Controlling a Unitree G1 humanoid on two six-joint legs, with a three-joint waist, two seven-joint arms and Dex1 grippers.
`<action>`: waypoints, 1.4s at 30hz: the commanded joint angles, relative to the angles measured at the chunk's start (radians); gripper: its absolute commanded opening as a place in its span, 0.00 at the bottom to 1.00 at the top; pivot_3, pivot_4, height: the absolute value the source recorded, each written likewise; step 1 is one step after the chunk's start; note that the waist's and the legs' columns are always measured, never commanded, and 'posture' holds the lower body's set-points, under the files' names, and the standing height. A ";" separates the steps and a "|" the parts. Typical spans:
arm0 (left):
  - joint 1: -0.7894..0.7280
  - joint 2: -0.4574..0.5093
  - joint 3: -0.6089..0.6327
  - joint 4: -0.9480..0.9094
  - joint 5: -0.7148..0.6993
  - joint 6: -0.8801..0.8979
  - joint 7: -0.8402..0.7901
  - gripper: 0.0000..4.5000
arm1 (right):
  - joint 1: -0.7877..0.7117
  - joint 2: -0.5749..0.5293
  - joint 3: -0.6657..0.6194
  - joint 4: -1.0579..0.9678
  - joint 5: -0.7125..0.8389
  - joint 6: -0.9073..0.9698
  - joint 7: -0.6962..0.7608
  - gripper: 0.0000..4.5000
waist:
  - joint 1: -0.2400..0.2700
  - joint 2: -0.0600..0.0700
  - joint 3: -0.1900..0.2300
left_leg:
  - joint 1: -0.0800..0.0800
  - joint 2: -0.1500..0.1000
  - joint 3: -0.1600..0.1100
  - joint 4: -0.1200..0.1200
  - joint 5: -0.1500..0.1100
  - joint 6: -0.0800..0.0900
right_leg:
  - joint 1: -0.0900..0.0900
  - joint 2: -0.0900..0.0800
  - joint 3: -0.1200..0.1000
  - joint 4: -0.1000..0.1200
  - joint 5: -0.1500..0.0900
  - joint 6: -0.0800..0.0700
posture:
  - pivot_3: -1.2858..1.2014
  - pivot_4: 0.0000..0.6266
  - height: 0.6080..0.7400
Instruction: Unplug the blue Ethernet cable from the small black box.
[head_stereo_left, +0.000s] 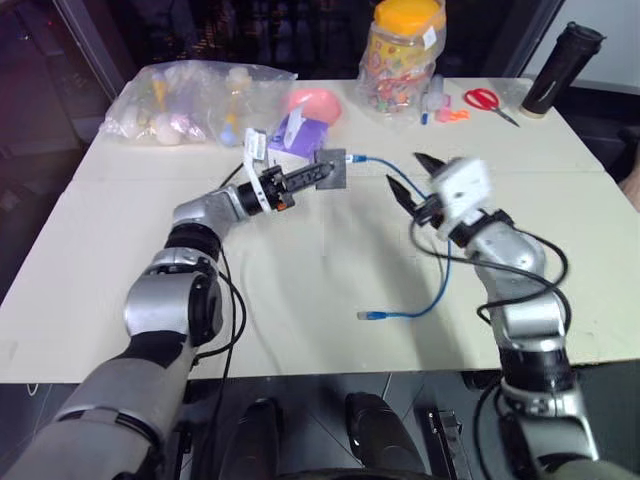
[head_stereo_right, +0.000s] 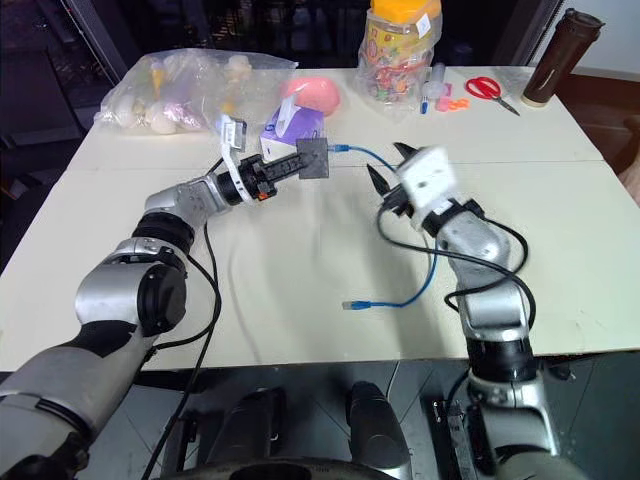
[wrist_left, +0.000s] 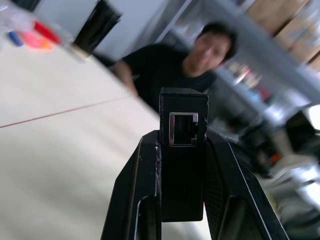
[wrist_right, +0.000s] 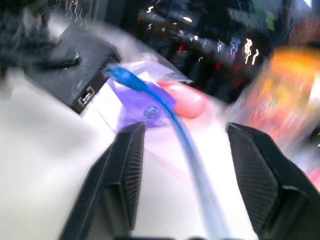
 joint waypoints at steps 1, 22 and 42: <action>0.001 0.000 0.022 -0.104 -0.081 0.136 -0.052 0.11 | 0.038 0.079 -0.098 -0.183 0.426 0.204 -0.107 0.60 | 0.002 0.000 0.000 | 0.000 0.000 0.000 0.000 0.000 0.000 | 0.000 0.000 0.000 0.000 0.000 0.000 | 0.52 0.24 0.99; 0.232 -0.049 -0.035 -0.549 -0.284 0.434 0.071 0.11 | -0.008 0.177 0.003 -0.052 0.631 0.131 -0.273 0.60 | 0.007 0.001 0.000 | 0.001 0.001 0.000 -0.001 0.000 0.000 | 0.000 0.000 0.000 -0.001 0.000 -0.001 | 0.52 0.24 0.99; 0.255 -0.029 -0.047 -0.561 -0.310 0.415 0.098 0.11 | -0.040 0.207 0.073 0.037 0.616 0.058 -0.253 0.19 | 0.007 0.001 0.000 | 0.000 0.001 0.001 -0.001 0.000 0.000 | 0.000 0.000 0.000 -0.002 0.000 -0.001 | 0.52 0.24 0.99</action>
